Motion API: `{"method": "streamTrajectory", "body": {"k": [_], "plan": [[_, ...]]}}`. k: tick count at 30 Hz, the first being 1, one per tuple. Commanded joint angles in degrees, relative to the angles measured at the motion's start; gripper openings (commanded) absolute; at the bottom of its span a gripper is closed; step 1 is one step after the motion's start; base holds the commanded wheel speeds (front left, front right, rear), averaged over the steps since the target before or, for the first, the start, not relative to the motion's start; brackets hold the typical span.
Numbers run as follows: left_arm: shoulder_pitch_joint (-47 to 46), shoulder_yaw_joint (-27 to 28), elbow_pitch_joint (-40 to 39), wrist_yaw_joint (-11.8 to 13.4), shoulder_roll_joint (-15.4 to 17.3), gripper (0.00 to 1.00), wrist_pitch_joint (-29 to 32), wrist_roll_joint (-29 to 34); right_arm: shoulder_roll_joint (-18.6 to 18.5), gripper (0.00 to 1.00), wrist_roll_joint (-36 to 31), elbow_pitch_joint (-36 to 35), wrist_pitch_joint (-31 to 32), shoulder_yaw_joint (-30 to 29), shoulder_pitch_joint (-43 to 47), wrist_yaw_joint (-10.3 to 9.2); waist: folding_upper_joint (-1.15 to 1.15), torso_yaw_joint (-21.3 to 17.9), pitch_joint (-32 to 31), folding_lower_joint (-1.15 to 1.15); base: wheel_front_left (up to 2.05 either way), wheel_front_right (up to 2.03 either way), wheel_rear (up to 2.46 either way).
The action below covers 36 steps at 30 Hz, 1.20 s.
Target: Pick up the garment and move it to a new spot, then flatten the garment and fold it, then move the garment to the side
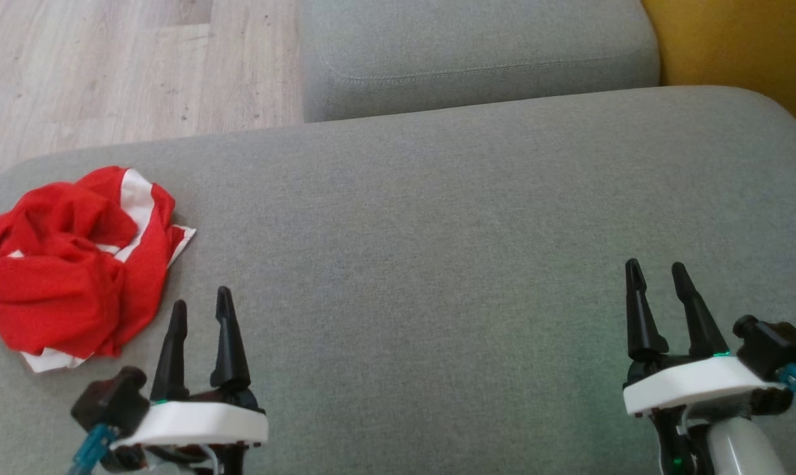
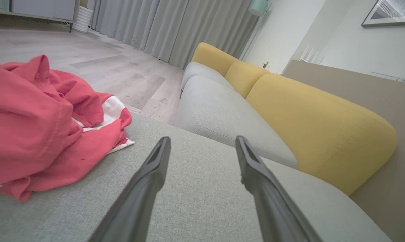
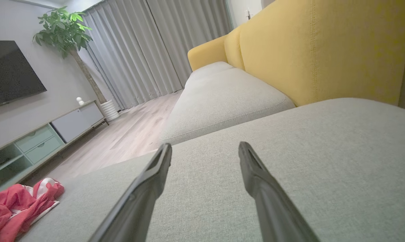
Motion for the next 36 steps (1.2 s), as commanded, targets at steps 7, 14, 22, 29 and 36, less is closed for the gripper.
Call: {"method": "streamTrajectory", "body": {"k": [7, 14, 22, 29, 36], "plan": [[-0.8, -2.5, -2.3, 3.1, 2.7, 1.00, -1.9, 6.9, -0.4, 1.00, -7.4, -2.8, -2.0, 1.8, -2.1, -0.03, 0.00, -0.2, -0.2, 0.00, 0.00, 0.00, 0.00], [-1.4, -7.2, -1.4, 6.0, 4.9, 1.00, -3.3, 12.7, -0.4, 1.00, -14.7, -3.2, -3.3, 2.9, -2.1, -0.03, 0.00, -0.2, -0.5, 0.00, 0.00, 0.00, 0.00], [-1.9, -9.9, -2.5, 9.3, 6.2, 1.00, -4.6, 17.0, -0.4, 1.00, -21.0, -4.2, -4.7, 3.9, -2.3, -0.04, 0.00, -0.2, -0.6, 0.00, 0.00, 0.00, 0.00], [-0.3, -7.1, -4.5, 6.7, 3.8, 1.00, -5.8, 15.5, -0.4, 1.00, -20.0, -4.7, -5.9, 4.5, -1.9, -0.04, 0.00, -0.3, -0.5, 0.00, 0.00, 0.00, 0.00], [1.8, -0.7, -5.0, 0.5, 0.4, 1.00, -7.0, 15.4, -0.4, 1.00, -16.1, -3.5, -7.1, 4.6, -1.1, -0.04, 0.00, -0.1, -0.6, 0.00, 0.00, 0.00, 0.00]]}}
